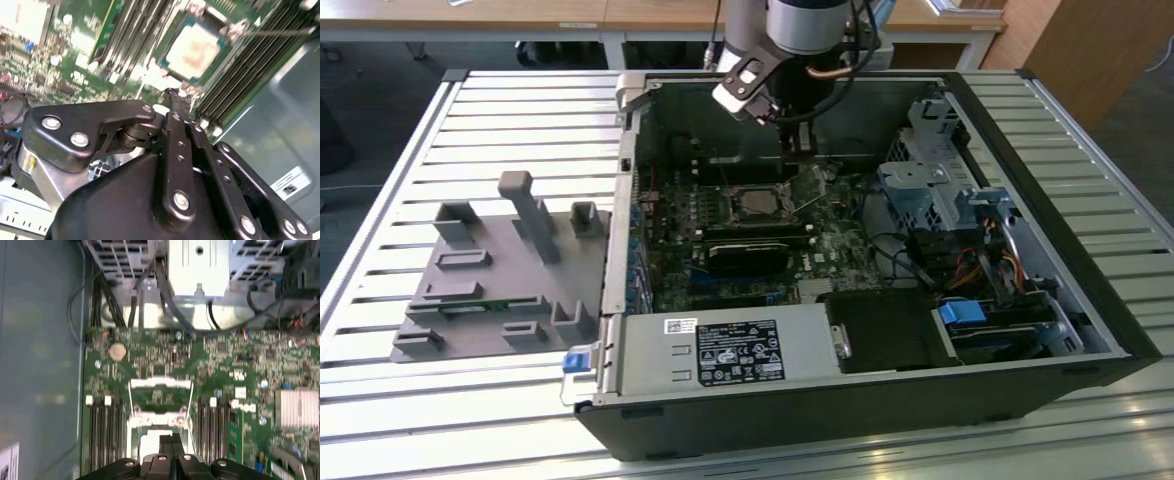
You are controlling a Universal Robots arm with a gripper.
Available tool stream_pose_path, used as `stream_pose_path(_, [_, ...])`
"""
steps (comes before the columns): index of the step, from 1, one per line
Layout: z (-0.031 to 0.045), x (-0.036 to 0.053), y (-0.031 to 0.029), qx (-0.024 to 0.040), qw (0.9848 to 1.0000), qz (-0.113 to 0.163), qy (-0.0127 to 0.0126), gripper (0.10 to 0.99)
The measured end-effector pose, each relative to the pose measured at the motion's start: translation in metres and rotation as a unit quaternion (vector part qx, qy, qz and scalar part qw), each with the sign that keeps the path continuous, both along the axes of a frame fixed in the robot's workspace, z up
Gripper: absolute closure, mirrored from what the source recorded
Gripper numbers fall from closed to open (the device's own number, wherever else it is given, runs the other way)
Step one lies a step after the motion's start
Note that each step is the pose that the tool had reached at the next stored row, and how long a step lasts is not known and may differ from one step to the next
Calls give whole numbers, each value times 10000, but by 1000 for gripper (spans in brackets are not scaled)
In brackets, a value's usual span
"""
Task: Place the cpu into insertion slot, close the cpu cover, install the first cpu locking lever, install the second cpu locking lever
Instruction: 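Close the cpu cover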
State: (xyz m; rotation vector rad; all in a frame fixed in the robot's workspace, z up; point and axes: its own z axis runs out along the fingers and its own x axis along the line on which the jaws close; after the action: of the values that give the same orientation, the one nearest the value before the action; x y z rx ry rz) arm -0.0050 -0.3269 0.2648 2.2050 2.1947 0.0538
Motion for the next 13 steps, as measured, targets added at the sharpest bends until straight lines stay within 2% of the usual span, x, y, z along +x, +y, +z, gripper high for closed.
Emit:
stream_pose_path(7, [-5, 100, 1, 0, 10000, 2, 1, 965])
stream_pose_path(13, [-9, 127, 1, 0, 10000, 2, 1, 965])
